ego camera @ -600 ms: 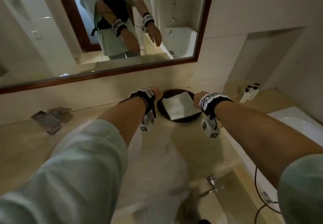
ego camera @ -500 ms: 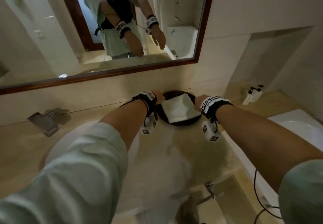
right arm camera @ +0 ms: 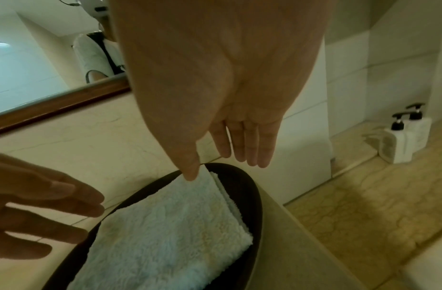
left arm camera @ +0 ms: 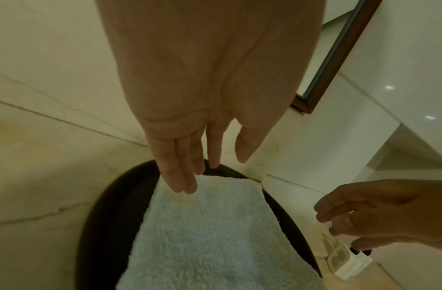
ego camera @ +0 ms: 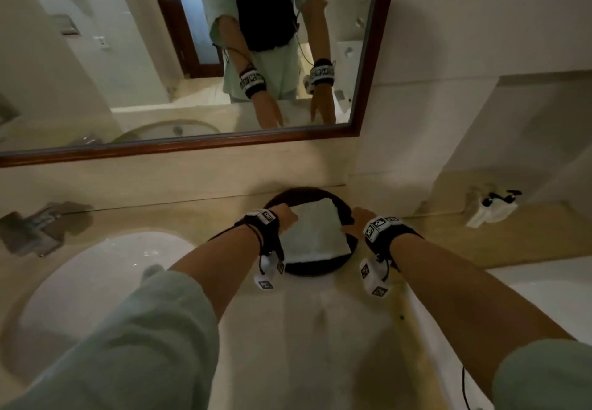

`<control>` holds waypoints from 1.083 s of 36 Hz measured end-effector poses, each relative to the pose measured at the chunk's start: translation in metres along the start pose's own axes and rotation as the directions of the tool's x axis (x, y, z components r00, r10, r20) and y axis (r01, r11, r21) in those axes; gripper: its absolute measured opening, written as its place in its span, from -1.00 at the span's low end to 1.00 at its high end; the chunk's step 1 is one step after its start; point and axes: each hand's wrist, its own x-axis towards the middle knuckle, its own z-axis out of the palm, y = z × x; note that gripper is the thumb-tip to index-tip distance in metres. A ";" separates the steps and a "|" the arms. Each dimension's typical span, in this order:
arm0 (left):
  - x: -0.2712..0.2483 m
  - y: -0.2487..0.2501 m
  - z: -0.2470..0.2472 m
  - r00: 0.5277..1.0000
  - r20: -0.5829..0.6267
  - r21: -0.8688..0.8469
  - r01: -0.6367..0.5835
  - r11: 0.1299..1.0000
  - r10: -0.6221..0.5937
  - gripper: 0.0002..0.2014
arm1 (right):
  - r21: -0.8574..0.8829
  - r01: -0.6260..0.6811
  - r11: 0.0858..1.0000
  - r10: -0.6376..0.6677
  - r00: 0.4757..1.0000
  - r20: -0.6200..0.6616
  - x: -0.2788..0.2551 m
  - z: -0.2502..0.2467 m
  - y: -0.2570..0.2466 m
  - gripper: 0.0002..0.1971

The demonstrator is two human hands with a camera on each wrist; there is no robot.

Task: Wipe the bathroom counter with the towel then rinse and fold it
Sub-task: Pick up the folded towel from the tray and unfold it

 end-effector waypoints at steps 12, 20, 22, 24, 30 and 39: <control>0.019 0.000 0.026 0.988 -0.109 -0.202 0.089 0.975 -0.113 -0.55 | 0.357 0.027 0.934 -0.064 0.994 0.092 -0.021 0.003 -0.007 -0.16; 0.028 -0.008 0.031 0.990 -0.108 0.005 0.092 0.996 -0.091 -0.52 | 0.366 0.035 0.930 -0.068 0.995 0.078 -0.022 0.010 -0.015 -0.33; 0.030 -0.011 0.031 0.989 -0.110 0.019 0.099 0.995 -0.096 -0.48 | 0.349 0.039 0.936 -0.067 0.995 0.070 -0.022 0.011 -0.015 -0.38; 0.031 -0.014 0.030 0.990 -0.099 0.030 0.100 0.995 -0.096 -0.43 | 0.353 0.019 0.935 -0.048 0.996 0.072 -0.022 0.012 -0.017 -0.35; 0.032 -0.021 0.027 0.994 -0.079 -0.034 0.076 0.997 -0.079 -0.40 | 0.348 -0.018 0.937 -0.025 0.993 0.118 -0.022 0.013 -0.022 -0.25; 0.021 -0.032 0.014 0.989 -0.137 -0.132 0.027 0.991 -0.046 -0.39 | 0.518 0.289 0.805 -0.234 0.957 -0.171 -0.039 0.010 -0.041 -0.56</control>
